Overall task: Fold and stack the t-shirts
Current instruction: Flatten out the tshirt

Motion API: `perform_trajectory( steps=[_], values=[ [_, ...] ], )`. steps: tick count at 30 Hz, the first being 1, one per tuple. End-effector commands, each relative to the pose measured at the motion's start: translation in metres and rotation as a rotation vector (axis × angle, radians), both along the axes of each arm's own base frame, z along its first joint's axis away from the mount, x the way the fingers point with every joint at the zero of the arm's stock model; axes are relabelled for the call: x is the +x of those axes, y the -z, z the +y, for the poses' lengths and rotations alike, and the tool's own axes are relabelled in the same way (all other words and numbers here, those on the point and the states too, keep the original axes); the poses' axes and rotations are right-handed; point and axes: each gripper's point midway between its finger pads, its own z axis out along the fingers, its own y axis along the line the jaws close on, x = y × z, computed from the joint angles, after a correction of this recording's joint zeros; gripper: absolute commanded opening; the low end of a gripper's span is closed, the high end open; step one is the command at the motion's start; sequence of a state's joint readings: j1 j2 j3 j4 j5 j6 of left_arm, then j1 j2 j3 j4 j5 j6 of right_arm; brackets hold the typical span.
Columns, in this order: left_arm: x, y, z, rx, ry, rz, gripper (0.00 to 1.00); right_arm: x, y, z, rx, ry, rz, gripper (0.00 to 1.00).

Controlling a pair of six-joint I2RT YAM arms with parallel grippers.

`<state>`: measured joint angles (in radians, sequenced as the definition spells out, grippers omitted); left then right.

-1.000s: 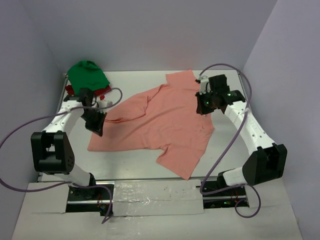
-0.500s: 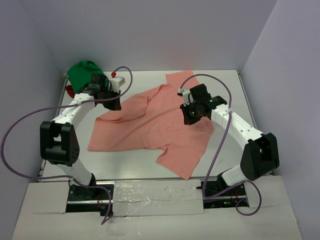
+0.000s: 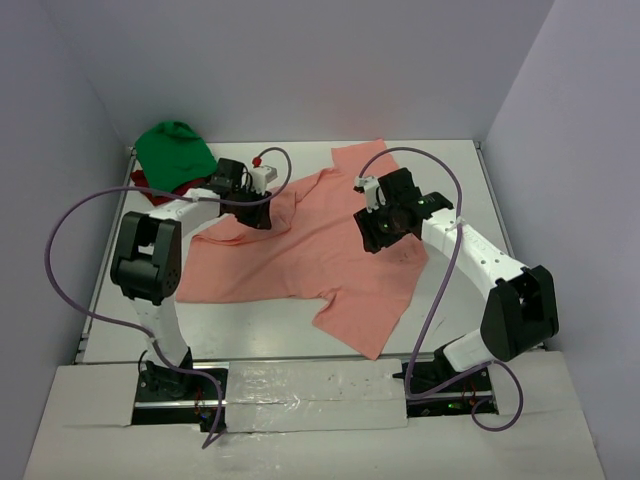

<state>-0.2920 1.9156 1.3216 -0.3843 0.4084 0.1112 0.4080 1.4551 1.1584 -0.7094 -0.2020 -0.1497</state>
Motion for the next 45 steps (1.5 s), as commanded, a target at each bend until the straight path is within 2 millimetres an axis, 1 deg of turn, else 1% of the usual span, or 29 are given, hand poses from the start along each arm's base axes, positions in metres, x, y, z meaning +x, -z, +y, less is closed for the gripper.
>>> perform_trajectory(
  steps=[1, 4, 7, 10, 16, 19, 20, 21, 22, 25, 34, 38, 41, 42, 43, 44, 45],
  values=[
    [0.036, -0.024, -0.009, -0.044, -0.023, -0.148, 0.37, 0.007, -0.014, 0.002, 0.003, -0.015, -0.071, 0.56],
    [0.046, -0.03, -0.009, -0.05, -0.049, -0.188, 0.37, 0.008, -0.011, 0.0, -0.007, -0.01, -0.065, 0.56],
    [0.06, -0.038, -0.01, -0.06, -0.07, -0.236, 0.39, 0.008, -0.004, 0.0, -0.022, -0.012, -0.044, 0.56],
    [0.068, -0.043, -0.013, -0.07, -0.073, -0.25, 0.41, 0.008, -0.001, 0.0, -0.028, -0.013, -0.033, 0.56],
    [0.074, -0.022, -0.018, -0.063, -0.063, -0.189, 0.42, 0.008, -0.003, 0.001, -0.028, -0.018, -0.042, 0.56],
    [0.072, -0.013, -0.022, -0.068, -0.045, -0.152, 0.42, 0.008, -0.004, 0.001, -0.031, -0.017, -0.047, 0.56],
    [0.071, -0.005, -0.022, -0.065, -0.045, -0.129, 0.43, 0.009, -0.004, 0.0, -0.034, -0.013, -0.048, 0.56],
    [0.074, -0.008, -0.024, -0.07, -0.039, -0.128, 0.43, 0.009, -0.003, -0.001, -0.038, -0.013, -0.046, 0.56],
    [0.068, -0.004, -0.024, -0.065, -0.033, -0.095, 0.43, 0.009, -0.003, -0.001, -0.038, -0.012, -0.05, 0.56],
    [0.062, 0.001, -0.026, -0.071, -0.016, -0.06, 0.43, 0.01, -0.003, -0.001, -0.042, -0.011, -0.053, 0.56],
    [0.053, 0.012, -0.028, -0.078, 0.006, -0.016, 0.43, 0.012, -0.004, -0.004, -0.052, -0.002, -0.066, 0.56],
    [0.049, 0.011, -0.031, -0.098, 0.015, -0.003, 0.36, 0.013, -0.004, -0.006, -0.062, 0.005, -0.07, 0.56],
    [0.047, 0.013, -0.032, -0.105, 0.022, 0.011, 0.22, 0.014, -0.005, -0.006, -0.063, 0.01, -0.077, 0.56],
    [0.046, 0.014, -0.032, -0.103, 0.025, 0.013, 0.11, 0.014, -0.006, -0.006, -0.061, 0.01, -0.082, 0.56],
    [0.047, 0.016, -0.032, -0.103, 0.02, 0.014, 0.07, 0.015, -0.007, -0.006, -0.061, 0.011, -0.084, 0.56],
    [0.046, 0.017, -0.032, -0.102, 0.023, 0.017, 0.0, 0.015, -0.006, -0.007, -0.064, 0.012, -0.084, 0.56],
    [0.046, 0.018, -0.033, -0.107, 0.021, 0.017, 0.0, 0.015, -0.007, -0.007, -0.065, 0.015, -0.087, 0.56]
  ],
)
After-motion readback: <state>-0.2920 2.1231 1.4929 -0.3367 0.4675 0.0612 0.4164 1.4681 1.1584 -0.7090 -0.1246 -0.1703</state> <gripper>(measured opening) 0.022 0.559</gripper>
